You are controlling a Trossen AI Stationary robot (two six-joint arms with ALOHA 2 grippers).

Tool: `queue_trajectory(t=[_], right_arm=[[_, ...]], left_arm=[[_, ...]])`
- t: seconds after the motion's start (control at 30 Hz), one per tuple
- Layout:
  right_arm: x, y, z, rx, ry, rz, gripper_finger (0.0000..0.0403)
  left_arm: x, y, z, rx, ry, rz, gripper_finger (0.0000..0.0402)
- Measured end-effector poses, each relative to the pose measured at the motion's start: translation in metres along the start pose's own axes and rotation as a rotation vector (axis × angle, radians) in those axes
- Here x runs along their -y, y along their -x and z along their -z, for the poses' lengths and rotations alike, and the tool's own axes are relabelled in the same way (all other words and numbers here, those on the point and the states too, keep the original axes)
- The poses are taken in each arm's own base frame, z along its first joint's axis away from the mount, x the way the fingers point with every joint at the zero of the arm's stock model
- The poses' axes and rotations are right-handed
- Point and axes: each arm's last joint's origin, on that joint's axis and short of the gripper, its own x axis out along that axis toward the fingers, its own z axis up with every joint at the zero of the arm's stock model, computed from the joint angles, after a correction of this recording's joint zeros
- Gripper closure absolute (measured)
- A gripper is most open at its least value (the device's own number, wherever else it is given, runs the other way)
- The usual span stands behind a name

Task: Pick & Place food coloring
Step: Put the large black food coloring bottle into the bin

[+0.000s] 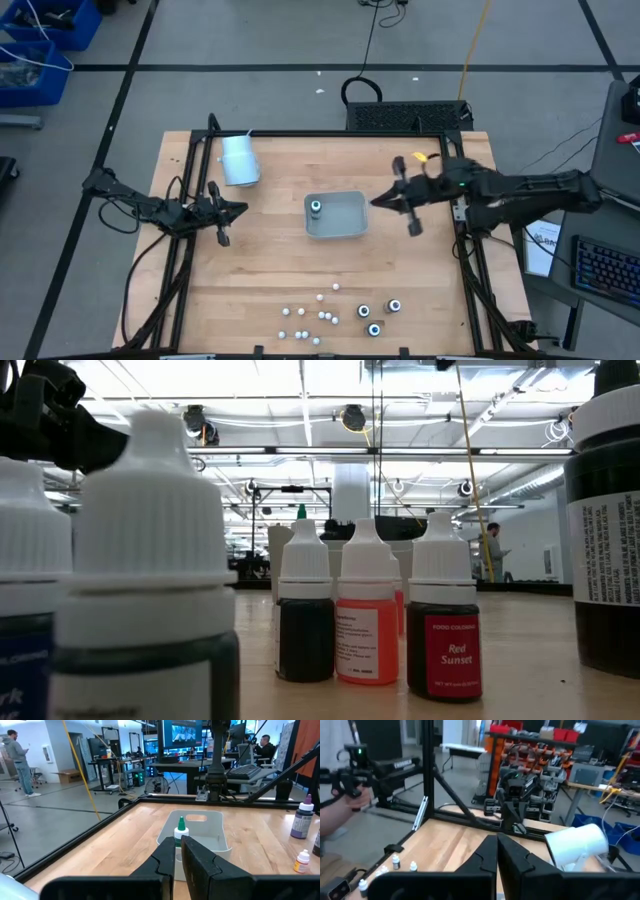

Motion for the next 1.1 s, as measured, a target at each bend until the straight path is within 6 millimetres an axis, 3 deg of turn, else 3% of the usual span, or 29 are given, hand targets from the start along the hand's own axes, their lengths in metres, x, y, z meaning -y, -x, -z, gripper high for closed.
queue_trajectory(t=[0.13, 0.27, 0.53, 0.97, 1.1], right_arm=[[-0.006, 0.027, 0.015, 0.076, -0.055, 0.015, 0.0403], [-0.014, 0.04, 0.044, 0.085, -0.098, 0.004, 0.0403], [-0.024, 0.044, 0.1, 0.118, -0.13, -0.022, 0.0403], [-0.031, 0.052, 0.145, 0.113, -0.098, -0.019, 0.0403], [-0.032, 0.056, 0.154, 0.135, -0.081, -0.016, 0.0403]], left_arm=[[0.0, 0.0, 0.0, 0.0, 0.001, 0.0, 0.0362], [0.0, 0.0, 0.0, 0.0, 0.003, 0.0, 0.0362], [0.0, 0.0, 0.0, 0.0, -0.001, -0.001, 0.0362], [0.001, 0.0, 0.002, -0.019, 0.037, 0.039, 0.0362], [0.004, -0.001, -0.005, 0.029, 0.144, 0.097, 0.0362]])
